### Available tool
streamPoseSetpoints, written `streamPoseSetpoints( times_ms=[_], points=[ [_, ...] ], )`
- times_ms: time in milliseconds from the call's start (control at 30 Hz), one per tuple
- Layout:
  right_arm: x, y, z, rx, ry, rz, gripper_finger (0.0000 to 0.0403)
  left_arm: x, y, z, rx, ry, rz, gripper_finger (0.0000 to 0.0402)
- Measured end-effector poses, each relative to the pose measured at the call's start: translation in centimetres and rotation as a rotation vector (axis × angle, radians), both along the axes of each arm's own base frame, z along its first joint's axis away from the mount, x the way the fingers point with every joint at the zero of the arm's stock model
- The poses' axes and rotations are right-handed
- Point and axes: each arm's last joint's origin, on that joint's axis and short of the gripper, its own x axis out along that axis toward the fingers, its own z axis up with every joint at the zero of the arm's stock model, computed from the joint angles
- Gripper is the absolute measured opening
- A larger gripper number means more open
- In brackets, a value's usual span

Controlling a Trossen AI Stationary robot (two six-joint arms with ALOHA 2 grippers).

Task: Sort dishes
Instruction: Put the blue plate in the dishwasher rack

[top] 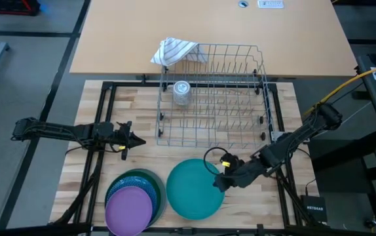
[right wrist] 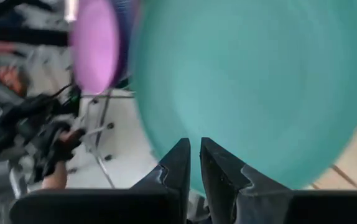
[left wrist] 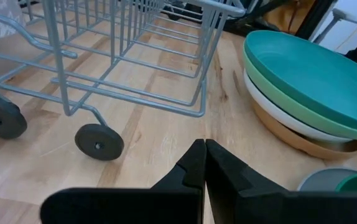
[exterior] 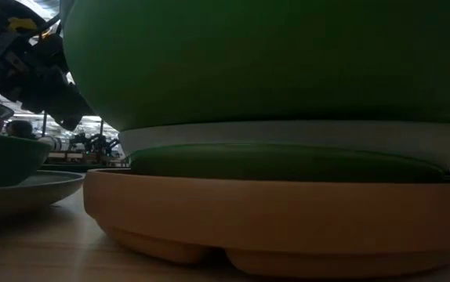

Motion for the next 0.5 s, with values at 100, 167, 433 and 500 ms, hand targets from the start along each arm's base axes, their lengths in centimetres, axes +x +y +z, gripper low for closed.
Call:
streamPoseSetpoints(
  times_ms=[100, 167, 433, 500],
  points=[
    [0.0, 0.0, -1.1, 0.022, 0.089, -0.073, 0.0044, 0.0, 0.0, 0.0, 0.0, 0.0, 0.0, 0.0],
    [0.0, -0.1, -1.7, 0.016, 0.136, -0.111, 0.0044, 0.0, 0.0, 0.0, -0.001, 0.0, 0.0, 0.0],
    [0.2, 0.0, -2.1, 0.002, 0.141, -0.133, 0.0044, 0.0, 0.0, 0.0, 0.0, 0.0, -0.002, 0.0],
    [0.3, 0.1, -1.9, 0.012, 0.124, -0.129, 0.0044, 0.0, 0.0, 0.0, 0.0, 0.0, -0.002, 0.0]
  ],
)
